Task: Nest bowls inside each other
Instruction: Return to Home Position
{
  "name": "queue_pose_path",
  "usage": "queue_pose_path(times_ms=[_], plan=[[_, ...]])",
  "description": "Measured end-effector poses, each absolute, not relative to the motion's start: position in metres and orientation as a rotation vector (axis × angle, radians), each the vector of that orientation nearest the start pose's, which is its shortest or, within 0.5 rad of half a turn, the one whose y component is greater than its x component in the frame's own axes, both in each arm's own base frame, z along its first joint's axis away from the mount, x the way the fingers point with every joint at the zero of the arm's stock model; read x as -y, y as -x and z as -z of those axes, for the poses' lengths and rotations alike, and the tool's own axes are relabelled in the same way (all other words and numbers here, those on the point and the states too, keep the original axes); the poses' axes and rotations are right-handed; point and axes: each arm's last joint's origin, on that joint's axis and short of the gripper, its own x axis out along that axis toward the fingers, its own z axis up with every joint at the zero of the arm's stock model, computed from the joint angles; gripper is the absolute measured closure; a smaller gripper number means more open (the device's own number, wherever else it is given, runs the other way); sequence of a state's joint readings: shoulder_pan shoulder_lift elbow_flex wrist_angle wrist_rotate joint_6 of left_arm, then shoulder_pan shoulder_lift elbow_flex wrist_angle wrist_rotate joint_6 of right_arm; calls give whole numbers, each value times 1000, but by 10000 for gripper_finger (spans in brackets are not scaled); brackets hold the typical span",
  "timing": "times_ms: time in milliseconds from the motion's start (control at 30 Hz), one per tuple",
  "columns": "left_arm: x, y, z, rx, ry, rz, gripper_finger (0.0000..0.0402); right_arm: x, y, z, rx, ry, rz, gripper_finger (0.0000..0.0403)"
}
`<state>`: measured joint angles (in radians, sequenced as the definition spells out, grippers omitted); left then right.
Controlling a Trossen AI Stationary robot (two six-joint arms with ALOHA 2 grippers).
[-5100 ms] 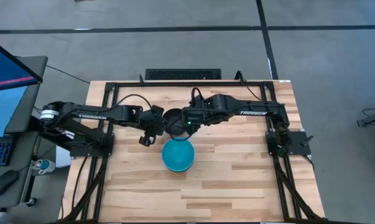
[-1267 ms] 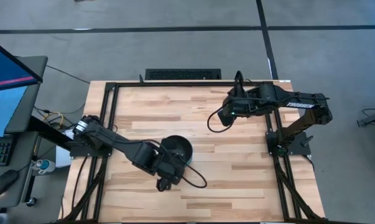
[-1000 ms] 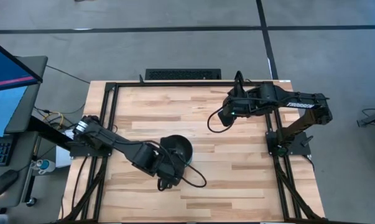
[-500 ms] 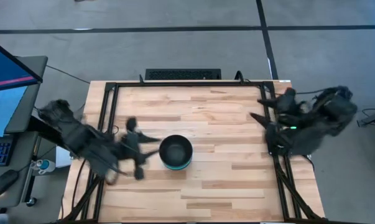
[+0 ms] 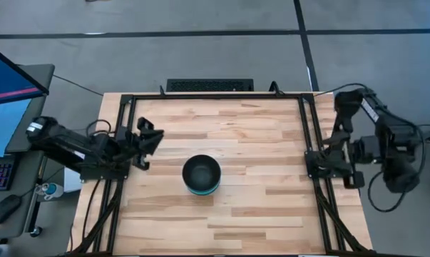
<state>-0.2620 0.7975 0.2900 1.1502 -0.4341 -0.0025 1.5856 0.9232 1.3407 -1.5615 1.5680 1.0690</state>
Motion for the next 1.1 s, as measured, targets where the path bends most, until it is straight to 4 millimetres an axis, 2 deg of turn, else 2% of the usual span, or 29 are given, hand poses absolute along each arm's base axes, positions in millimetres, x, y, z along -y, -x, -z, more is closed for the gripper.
queue_pose_path(times_ms=[67, 200, 333, 400, 500, 567, 633, 733, 833, 1100], plan=[[21, -147, -268, 560, 182, -332, 337, -81, -26, -391, 1, 63, -42, 111], [9, -139, -256, 482, 223, -654, 335, -60, -28, -353, 2, 104, -11, 111], [1, -139, -241, 418, 171, -669, 334, -33, -33, -305, -7, 165, 109, 111], [-4, -140, -227, 362, 246, -717, 335, -27, -34, -279, -11, 98, 176, 111], [-9, -143, -216, 315, 334, -743, 335, -23, -37, -243, 17, -103, 289, 111], [-11, -143, -213, 281, 315, -769, 335, -16, -38, -219, 9, -73, 380, 111], [-15, -143, -211, 267, 301, -822, 335, -5, -35, -204, 13, -71, 489, 111], [-21, -142, -209, 277, 316, -885, 336, 0, -36, -181, 15, -79, 631, 111], [-24, -143, -206, 249, 318, -882, 336, 6, -33, -168, -51, -77, 729, 111], [-22, -145, -185, 24, 248, -829, 336, 9, -34, -168, -65, -187, 845, 111]])
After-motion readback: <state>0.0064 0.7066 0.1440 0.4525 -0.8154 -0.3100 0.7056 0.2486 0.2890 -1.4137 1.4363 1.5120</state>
